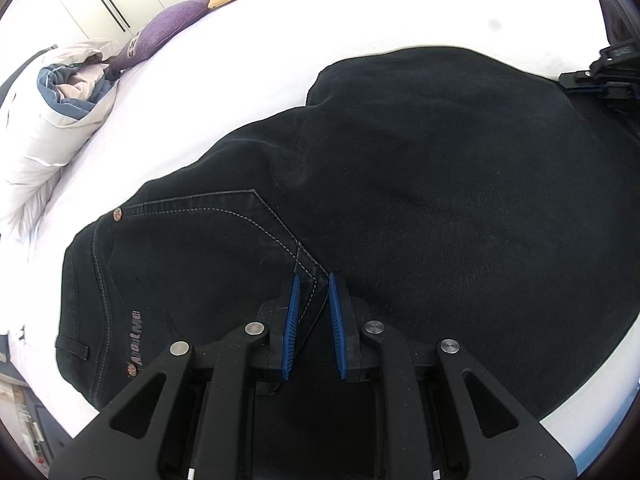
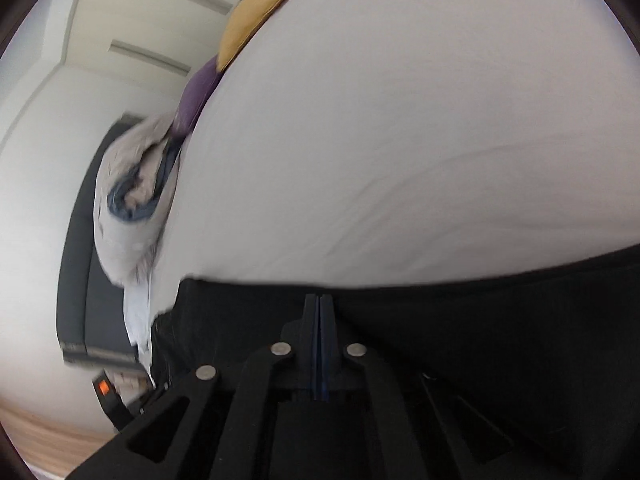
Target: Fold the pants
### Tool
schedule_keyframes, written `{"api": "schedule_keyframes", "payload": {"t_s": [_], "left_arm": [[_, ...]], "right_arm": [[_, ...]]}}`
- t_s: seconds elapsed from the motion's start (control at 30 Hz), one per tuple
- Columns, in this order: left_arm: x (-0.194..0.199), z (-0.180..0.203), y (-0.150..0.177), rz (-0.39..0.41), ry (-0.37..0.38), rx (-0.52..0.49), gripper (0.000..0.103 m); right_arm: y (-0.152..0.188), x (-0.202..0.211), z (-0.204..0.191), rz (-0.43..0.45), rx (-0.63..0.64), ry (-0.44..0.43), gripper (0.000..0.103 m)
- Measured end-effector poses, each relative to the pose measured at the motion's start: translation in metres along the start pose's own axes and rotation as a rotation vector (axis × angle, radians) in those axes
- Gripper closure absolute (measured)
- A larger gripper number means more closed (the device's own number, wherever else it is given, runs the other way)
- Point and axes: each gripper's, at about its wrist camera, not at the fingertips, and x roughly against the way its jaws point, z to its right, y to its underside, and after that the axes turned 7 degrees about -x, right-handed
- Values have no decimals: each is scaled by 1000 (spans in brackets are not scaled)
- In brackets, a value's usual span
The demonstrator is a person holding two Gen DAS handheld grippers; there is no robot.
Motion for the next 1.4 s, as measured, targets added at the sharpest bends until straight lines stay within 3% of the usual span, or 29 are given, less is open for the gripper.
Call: {"api": "schedule_keyframes", "payload": {"t_s": [0.07, 0.1, 0.17, 0.23, 0.3, 0.37, 0.47, 0.53, 0.57, 0.63, 0.7, 0.77, 0.83, 0.9, 0.97, 1.03, 1.07, 1.1, 1.13, 1.17, 1.23, 1.3, 1.4], "left_arm": [[1, -3, 3, 16, 7, 21, 88], [1, -2, 4, 21, 6, 26, 88], [1, -3, 8, 35, -2, 34, 88], [1, -1, 11, 46, -8, 41, 88], [2, 0, 14, 53, -7, 46, 88], [2, 0, 18, 56, 11, 58, 88], [2, -6, 23, 61, 37, 69, 88], [2, -5, 25, 58, 41, 62, 88], [2, -5, 27, 57, 40, 54, 88], [2, -5, 30, 61, 38, 38, 88], [5, -7, 38, 72, 44, 36, 88], [9, -7, 46, 87, 51, 46, 88], [15, -7, 53, 97, 40, 53, 87], [21, -5, 53, 95, 5, 68, 87], [31, -2, 52, 116, 4, 82, 87], [40, 8, 52, 135, 33, 75, 87], [41, 15, 51, 126, 40, 53, 87], [36, 22, 52, 99, 43, 18, 87], [30, 29, 55, 64, 37, -13, 87], [28, 33, 59, 56, 26, -28, 87], [31, 29, 64, 65, 44, -2, 87], [33, 19, 69, 53, 74, 41, 87], [36, 15, 73, 31, 70, 32, 87]], "right_arm": [[-13, 30, 20, 141, -58, 38, 103], [-17, 41, 22, 170, -45, 76, 103], [-15, 51, 3, 143, 56, 112, 95], [2, 51, -34, 81, 275, 123, 91], [19, 43, -68, 52, 507, 191, 77], [26, 28, -86, -24, 623, 195, 73], [33, 0, -92, -174, 651, 137, 73], [32, -18, -74, -203, 625, 220, 82], [27, -21, -62, -189, 586, 227, 103], [7, -12, -39, -126, 436, 158, 103], [-5, 6, -30, 4, 376, 235, 103], [-5, 20, -33, 76, 347, 306, 98], [10, 27, -52, 63, 378, 243, 93], [41, 24, -84, -20, 453, 119, 92], [79, 11, -111, -124, 516, 21, 73], [111, -4, -111, -240, 496, -42, 60], [125, -17, -103, -314, 475, -27, 59], [137, -30, -90, -361, 466, 41, 59], [147, -32, -76, -361, 463, 78, 74], [151, -25, -69, -318, 464, 55, 81], [154, -10, -54, -322, 423, 32, 88], [155, 5, -39, -322, 395, 75, 103], [159, 25, -42, -327, 422, 140, 103]]}}
